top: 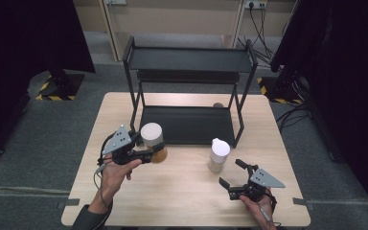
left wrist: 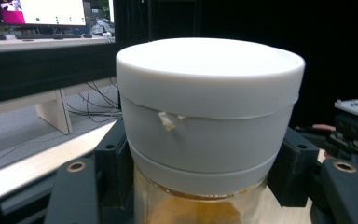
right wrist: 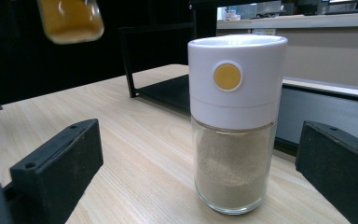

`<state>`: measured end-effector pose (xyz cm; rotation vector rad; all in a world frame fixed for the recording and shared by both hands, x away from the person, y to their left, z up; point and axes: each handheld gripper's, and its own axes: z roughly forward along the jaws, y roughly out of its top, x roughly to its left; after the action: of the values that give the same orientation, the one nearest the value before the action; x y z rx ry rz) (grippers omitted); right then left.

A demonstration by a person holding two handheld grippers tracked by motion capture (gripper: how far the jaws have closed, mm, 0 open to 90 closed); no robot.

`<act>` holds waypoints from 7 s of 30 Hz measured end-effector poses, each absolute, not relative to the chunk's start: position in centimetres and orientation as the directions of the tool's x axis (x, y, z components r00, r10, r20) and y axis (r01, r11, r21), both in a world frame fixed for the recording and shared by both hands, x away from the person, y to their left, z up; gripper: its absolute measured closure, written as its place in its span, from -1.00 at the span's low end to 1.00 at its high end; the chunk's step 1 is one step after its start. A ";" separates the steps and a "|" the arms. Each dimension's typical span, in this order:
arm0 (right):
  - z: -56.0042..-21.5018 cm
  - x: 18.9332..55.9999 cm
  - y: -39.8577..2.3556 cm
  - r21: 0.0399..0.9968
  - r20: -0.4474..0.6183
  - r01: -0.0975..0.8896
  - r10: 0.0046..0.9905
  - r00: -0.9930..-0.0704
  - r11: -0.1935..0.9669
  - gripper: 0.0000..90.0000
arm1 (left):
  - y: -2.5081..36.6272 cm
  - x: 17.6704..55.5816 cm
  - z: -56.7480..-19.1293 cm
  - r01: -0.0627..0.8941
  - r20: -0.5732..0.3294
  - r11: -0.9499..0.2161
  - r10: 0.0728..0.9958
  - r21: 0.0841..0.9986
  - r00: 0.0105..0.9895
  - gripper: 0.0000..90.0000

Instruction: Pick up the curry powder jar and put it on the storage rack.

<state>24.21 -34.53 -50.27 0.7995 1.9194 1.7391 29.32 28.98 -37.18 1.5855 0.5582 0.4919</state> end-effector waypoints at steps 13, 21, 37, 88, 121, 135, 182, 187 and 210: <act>-50.3 24.2 -34.5 0.990 0.068 0.133 0.665 -0.744 0.047 -0.98 | 29.5 31.0 -31.7 0.066 -0.016 -0.057 0.623 0.996 0.782 -0.21; -50.3 24.3 -34.6 0.990 0.068 0.132 0.666 -0.743 0.046 -0.98 | 29.3 32.1 -28.2 0.057 -0.001 -0.070 0.627 0.996 0.779 -0.21; -50.3 24.3 -34.6 0.990 0.068 0.132 0.665 -0.743 0.046 -0.98 | 28.1 33.6 -21.2 0.040 0.026 -0.086 0.654 0.996 0.756 -0.21; -50.3 24.3 -34.8 0.990 0.072 0.135 0.647 -0.759 0.048 -0.98 | 20.9 43.9 -18.4 0.003 0.066 -0.080 0.841 0.997 0.536 -0.21; -50.3 24.4 -34.7 0.989 0.074 0.137 0.638 -0.767 0.050 -0.98 | 19.7 45.9 -20.9 0.066 -0.062 0.034 0.872 0.997 0.485 -0.87; -50.2 24.4 -34.7 0.989 0.075 0.140 0.637 -0.767 0.053 -0.98 | 20.2 44.1 -20.7 0.059 -0.047 0.019 0.858 0.998 0.511 -0.99; -50.3 24.4 -34.5 0.988 0.077 0.145 0.644 -0.761 0.053 -0.98 | 23.5 33.0 -26.1 0.002 -0.043 0.061 0.679 0.998 0.733 -0.98; -50.3 24.4 -34.5 0.988 0.077 0.145 0.644 -0.761 0.053 -0.98 | 23.3 32.1 -26.8 0.004 -0.041 0.058 0.656 0.998 0.754 -0.98; -50.3 24.4 -34.5 0.988 0.075 0.143 0.645 -0.761 0.055 -0.98 | 23.4 29.5 -31.7 0.033 -0.053 0.045 0.597 0.998 0.801 -0.98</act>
<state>24.41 -34.52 -50.30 0.7887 1.9515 1.7526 29.50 23.41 -31.71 1.4790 0.5352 0.4634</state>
